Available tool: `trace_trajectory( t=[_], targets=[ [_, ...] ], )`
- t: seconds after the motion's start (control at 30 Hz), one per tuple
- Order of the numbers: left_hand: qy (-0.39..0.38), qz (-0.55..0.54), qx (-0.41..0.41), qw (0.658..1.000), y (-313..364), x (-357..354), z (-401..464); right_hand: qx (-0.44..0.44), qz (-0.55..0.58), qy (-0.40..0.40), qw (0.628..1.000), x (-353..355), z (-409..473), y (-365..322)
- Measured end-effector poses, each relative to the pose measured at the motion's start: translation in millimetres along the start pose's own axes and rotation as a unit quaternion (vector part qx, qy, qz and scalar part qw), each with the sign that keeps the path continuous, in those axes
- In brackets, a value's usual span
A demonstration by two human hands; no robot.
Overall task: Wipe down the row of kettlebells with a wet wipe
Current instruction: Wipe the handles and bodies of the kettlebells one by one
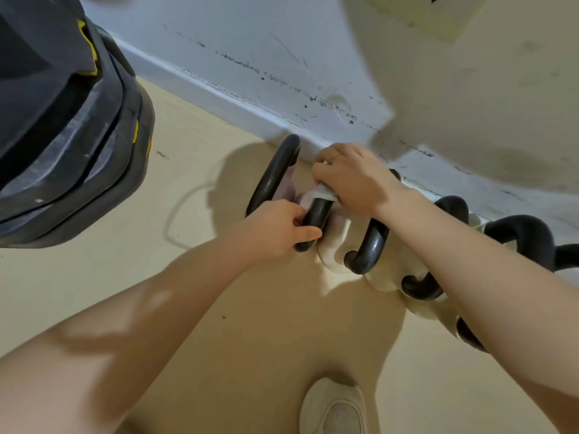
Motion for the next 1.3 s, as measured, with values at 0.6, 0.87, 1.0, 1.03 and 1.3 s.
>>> trace_trajectory(
  t=[0.6,0.87,1.0,1.03,1.3],
  targets=[
    [0.225,-0.022,-0.101,0.969,5,58,-54,-0.077,-0.076,-0.081,0.991,-27,-34,-88],
    [0.256,-0.023,-0.209,0.943,7,77,-62,-0.037,-0.288,-0.202,0.935,-55,-39,-103],
    [0.251,-0.018,-0.204,0.946,-4,72,-68,-0.051,-0.308,-0.154,0.937,-37,-38,-106],
    [0.249,-0.024,-0.198,0.948,-8,70,-68,-0.067,-0.262,-0.127,0.954,-27,-33,-100],
    [0.246,-0.093,-0.161,0.951,-21,73,-70,-0.082,-0.218,-0.091,0.968,-30,-54,-99]
  ],
)
Point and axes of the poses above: each hand's wrist, its own z-axis towards the middle knuckle, its own x-axis out of the back of the hand, y = z × x, the point moved 10 cm from there along z, towards the middle knuckle, and after that the axes turned 1 degree about y, right-handed, at the moved point
